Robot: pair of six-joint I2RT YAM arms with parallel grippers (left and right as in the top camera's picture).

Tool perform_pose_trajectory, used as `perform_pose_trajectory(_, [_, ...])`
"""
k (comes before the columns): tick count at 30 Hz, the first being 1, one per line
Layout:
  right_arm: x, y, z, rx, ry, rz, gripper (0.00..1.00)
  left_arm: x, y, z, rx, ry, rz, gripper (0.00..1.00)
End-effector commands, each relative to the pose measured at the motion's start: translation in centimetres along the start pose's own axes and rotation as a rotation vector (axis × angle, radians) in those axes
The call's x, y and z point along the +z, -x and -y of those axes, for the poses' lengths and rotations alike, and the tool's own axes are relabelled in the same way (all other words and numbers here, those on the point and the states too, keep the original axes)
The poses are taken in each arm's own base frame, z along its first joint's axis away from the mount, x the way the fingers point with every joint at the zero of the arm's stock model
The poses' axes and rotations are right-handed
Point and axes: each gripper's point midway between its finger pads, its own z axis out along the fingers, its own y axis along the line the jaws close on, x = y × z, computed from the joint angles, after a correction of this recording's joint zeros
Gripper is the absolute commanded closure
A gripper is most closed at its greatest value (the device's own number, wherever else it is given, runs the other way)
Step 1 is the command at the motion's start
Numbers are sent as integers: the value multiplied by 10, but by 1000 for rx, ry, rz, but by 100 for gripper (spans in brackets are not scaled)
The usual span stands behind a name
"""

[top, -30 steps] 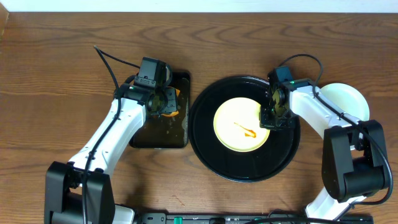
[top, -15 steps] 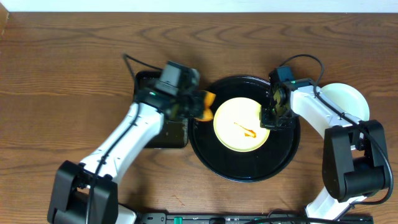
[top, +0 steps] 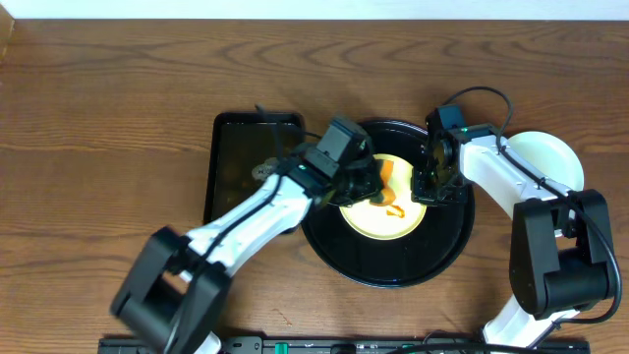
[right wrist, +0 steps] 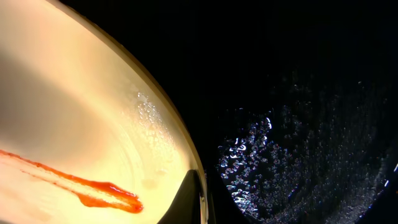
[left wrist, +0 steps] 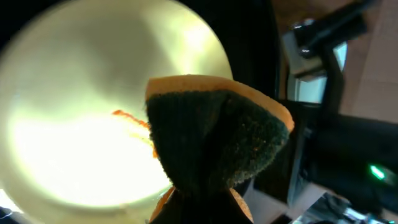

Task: Clean dirty plates on tray and stack at the side
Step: 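Carry the sponge with the left gripper over the yellow plate, then scrub the yellow plate with the left-held sponge while right gripper holds it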

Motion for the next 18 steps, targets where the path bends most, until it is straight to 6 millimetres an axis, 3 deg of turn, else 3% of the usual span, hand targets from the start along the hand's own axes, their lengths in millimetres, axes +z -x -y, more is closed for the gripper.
perform_pose_trajectory(1, [11,-15,-3,1,24,-62,99,22,-17,7,-64,-41,-84,93])
perform_pose_trajectory(6, [11,-15,-3,1,24,-62,99,49,-30,-8,-149,1,-126,93])
perform_pose_trajectory(11, [11,-15,-3,0,24,-62,99,62,-34,2,-135,-55,-149,93])
perform_pose_trajectory(18, [11,-15,-3,0,24,-62,99,77,-39,-3,-143,-46,-156,93])
